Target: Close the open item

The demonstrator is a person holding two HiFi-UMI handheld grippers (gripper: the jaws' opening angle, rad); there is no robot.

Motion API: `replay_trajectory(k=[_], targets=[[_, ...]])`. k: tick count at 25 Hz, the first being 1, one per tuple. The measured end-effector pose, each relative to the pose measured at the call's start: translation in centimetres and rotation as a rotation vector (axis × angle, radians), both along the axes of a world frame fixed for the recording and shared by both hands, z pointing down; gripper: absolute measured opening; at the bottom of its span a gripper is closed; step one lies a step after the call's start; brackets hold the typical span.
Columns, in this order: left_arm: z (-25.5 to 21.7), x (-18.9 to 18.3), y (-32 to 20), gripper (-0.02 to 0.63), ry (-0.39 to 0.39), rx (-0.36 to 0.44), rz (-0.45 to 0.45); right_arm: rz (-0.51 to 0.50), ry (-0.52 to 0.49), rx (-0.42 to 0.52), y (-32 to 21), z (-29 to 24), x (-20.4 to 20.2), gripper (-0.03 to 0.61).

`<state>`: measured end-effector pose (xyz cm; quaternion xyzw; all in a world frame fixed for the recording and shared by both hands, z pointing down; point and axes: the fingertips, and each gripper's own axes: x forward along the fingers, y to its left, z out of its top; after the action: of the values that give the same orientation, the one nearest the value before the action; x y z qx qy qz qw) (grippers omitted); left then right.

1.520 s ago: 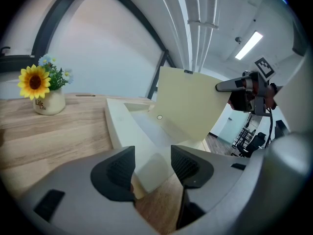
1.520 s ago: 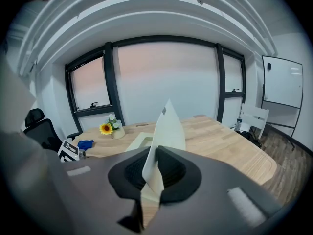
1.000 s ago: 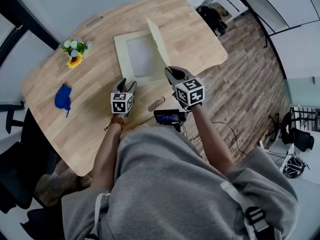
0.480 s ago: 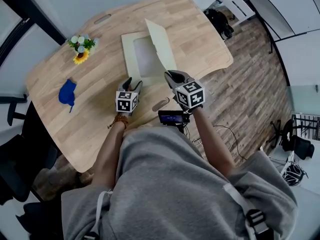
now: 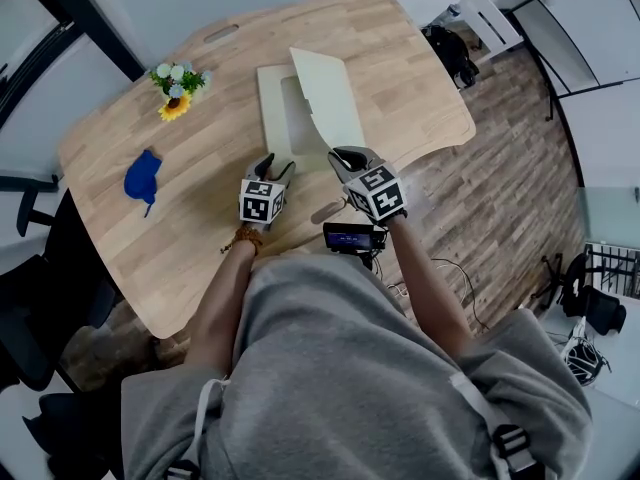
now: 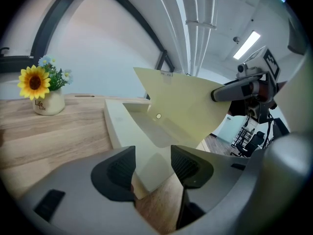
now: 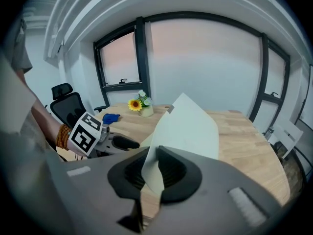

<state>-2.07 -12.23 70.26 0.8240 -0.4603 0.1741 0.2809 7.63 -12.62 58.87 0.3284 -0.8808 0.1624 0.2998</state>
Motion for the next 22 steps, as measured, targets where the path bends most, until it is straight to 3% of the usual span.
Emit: replay_trajectory(k=[10, 18, 22], targets=[[-0.1, 0.0, 0.6, 0.229, 0.038, -0.018, 0.02, -0.105, 0.059, -0.071, 0.4, 2.2, -3.0, 0.04], [-0.9, -0.6, 0.9, 0.229, 0.238, -0.018, -0.035, -0.21, 0.159, -0.148, 1.8, 5.3, -4.5, 0.044], [-0.8, -0.9, 0.7, 0.229, 0.254, -0.035, -0.06, -0.263, 0.225, -0.171, 3.3, 6.6, -4.9, 0.044]])
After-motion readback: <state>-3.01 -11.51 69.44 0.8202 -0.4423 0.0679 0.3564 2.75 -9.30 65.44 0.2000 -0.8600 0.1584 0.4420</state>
